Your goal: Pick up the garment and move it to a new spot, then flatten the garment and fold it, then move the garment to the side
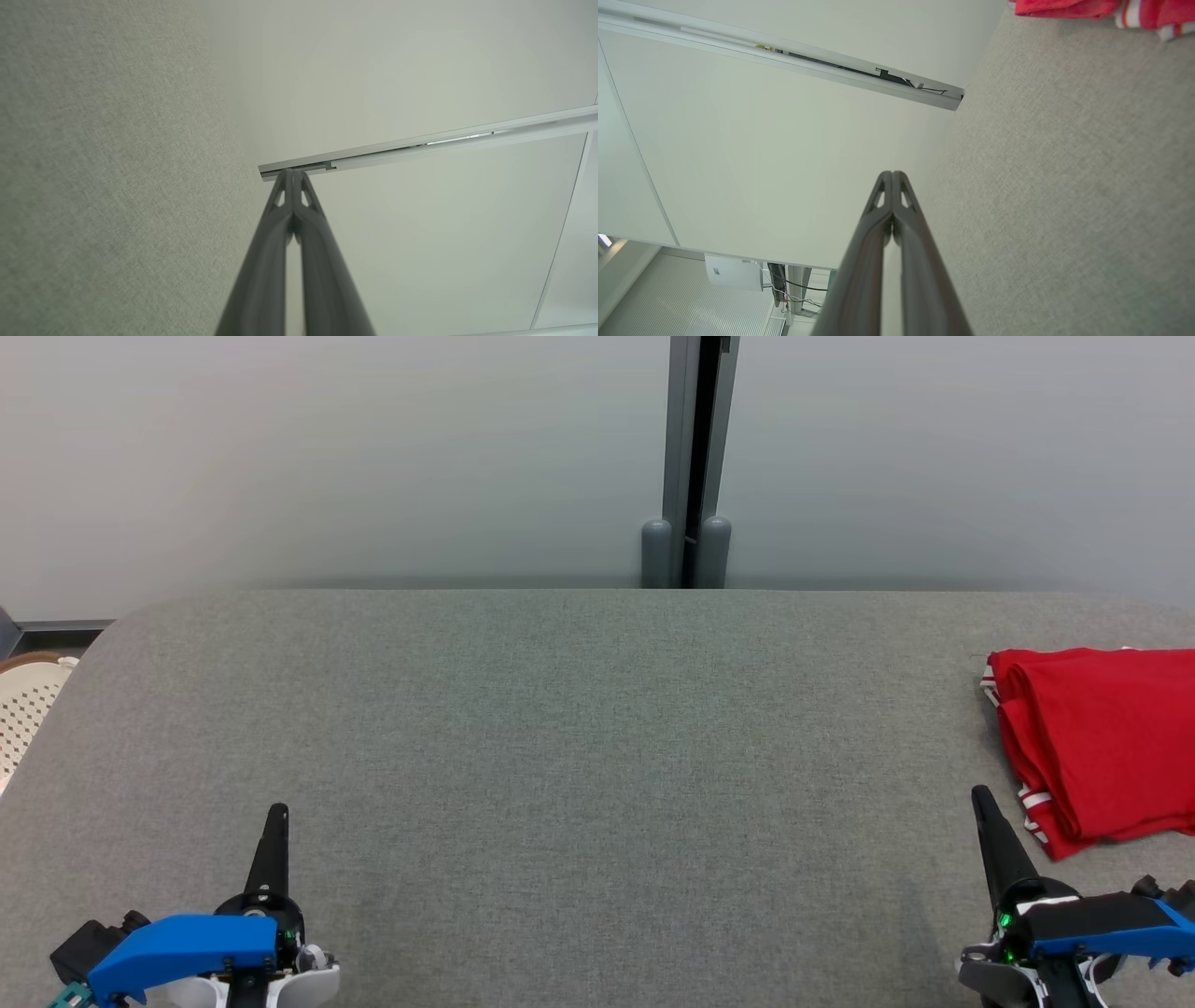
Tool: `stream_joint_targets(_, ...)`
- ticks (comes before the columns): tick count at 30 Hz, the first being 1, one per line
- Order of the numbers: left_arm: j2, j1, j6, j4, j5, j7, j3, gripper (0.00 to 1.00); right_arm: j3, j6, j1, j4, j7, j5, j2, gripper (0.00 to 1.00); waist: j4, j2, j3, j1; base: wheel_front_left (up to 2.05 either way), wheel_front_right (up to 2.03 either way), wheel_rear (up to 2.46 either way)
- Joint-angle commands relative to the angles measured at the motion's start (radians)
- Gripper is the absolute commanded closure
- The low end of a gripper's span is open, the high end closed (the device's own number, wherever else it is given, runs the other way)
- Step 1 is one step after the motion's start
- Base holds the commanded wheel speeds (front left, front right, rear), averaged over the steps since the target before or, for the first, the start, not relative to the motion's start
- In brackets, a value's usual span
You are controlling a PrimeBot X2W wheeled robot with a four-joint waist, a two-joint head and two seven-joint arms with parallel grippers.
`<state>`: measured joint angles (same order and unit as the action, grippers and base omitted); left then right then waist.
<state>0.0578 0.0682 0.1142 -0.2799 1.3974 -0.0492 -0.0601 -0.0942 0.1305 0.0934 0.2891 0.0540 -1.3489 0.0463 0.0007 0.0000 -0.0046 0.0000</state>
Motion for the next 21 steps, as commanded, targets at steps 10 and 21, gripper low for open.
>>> stream_joint_targets(10,-0.003,0.028,0.011,0.018,0.074,-0.023,-0.022,1.0,-0.008,0.0,0.018,-0.022,0.024,-0.092,0.006,1.0,0.0,0.0,0.002,0.0,0.0,0.0,0.0)
stream_joint_targets(21,-0.006,0.039,0.014,0.027,0.142,-0.045,-0.041,1.0,-0.015,0.0,0.019,-0.035,0.042,-0.175,0.006,1.0,0.0,0.0,0.005,0.0,0.0,0.0,0.0)
